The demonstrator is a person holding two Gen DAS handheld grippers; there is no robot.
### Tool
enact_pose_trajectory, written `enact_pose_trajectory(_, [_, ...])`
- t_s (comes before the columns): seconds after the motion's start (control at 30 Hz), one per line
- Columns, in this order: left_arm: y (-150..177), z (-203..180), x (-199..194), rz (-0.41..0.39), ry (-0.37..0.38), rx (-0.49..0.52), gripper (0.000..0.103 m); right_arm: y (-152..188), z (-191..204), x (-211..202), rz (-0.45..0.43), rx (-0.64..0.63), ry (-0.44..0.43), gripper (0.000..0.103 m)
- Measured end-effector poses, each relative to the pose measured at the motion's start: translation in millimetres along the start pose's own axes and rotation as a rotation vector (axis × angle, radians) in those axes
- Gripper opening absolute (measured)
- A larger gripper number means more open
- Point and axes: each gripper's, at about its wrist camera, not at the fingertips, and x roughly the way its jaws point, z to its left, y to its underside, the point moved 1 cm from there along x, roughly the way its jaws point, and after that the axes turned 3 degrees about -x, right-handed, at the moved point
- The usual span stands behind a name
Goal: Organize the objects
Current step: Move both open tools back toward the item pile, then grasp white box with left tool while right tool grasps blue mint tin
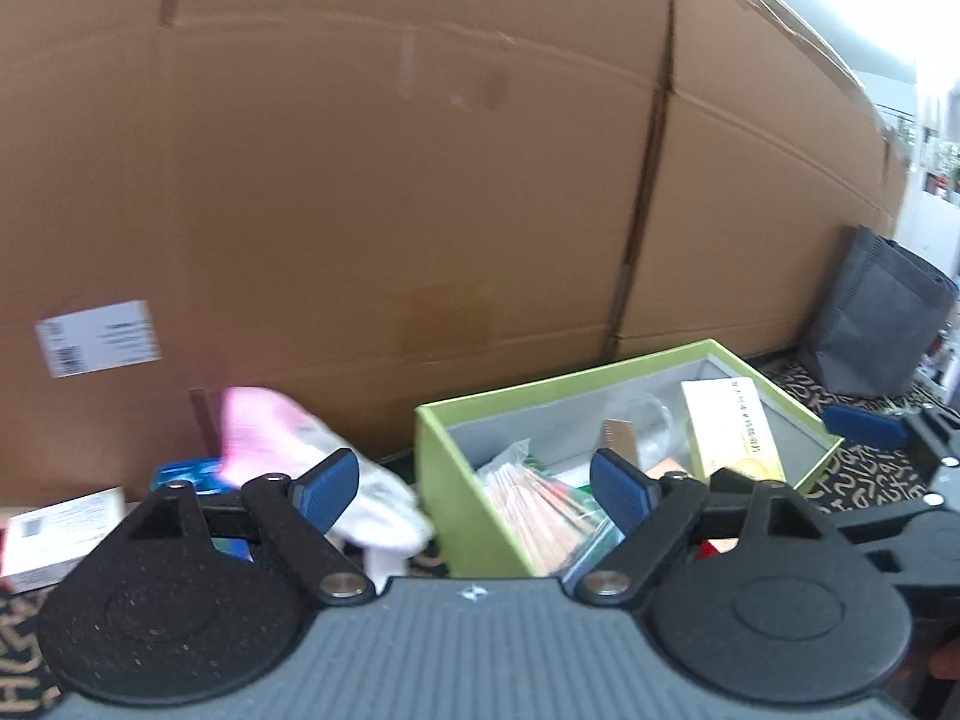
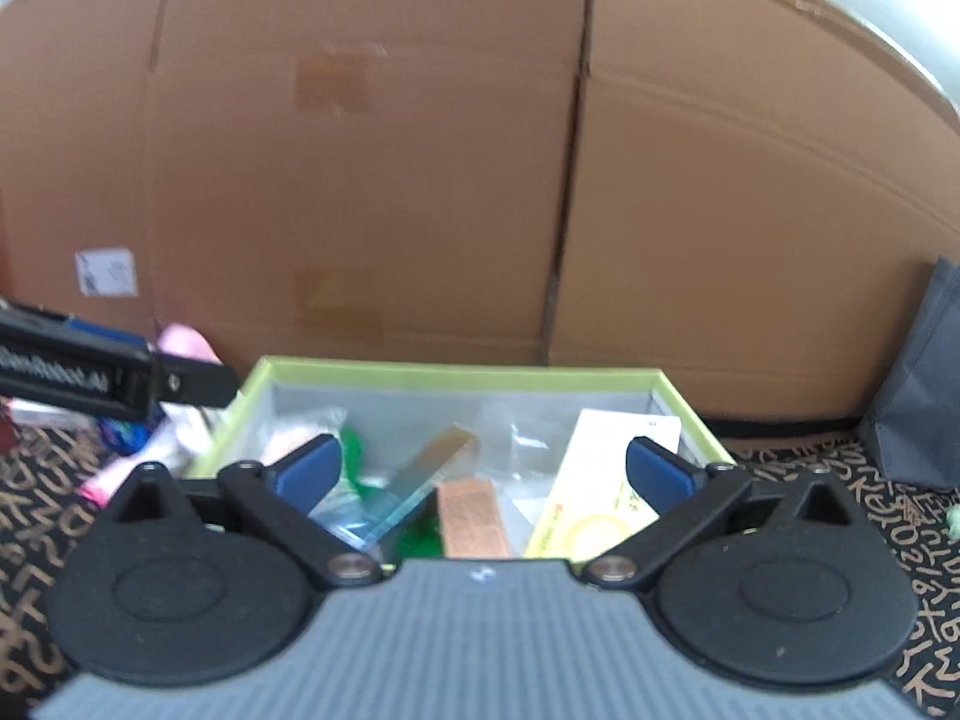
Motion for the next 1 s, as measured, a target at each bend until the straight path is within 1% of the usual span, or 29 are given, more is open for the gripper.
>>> enact_pose_trajectory(0.13, [2,18,-28,-0.024,-0.056,-0.042,0.093,-6,14,-21,-0.021,0.033,-0.054,0.103])
enact_pose_trajectory(0.23, [7,31,-43,-0.041,-0.098,-0.050,0.094,-5,30,-30,-0.028,0.049,-0.092,0.103])
enact_pose_trajectory(0.4, [21,57,-60,-0.041,-0.167,-0.057,0.094,-2,63,-37,-0.029,0.059,-0.166,0.103])
enact_pose_trajectory(0.5, [35,84,-74,-0.049,-0.196,-0.077,0.094,1,92,-41,-0.005,0.053,-0.246,0.103])
enact_pose_trajectory(0.6, [56,123,-83,-0.025,-0.274,-0.107,0.094,11,126,-42,0.034,0.008,-0.360,0.103])
enact_pose_trajectory(0.67, [67,151,-84,0.007,-0.331,-0.131,0.094,19,153,-35,0.073,-0.050,-0.401,0.103])
enact_pose_trajectory(0.73, [76,178,-83,0.032,-0.378,-0.174,0.094,28,178,-25,0.110,-0.092,-0.413,0.103])
enact_pose_trajectory(0.83, [79,211,-74,0.060,-0.407,-0.206,0.094,36,199,-9,0.154,-0.095,-0.417,0.103])
enact_pose_trajectory(1.0, [67,242,-44,0.076,-0.397,-0.237,0.094,33,220,6,0.153,-0.115,-0.403,0.103])
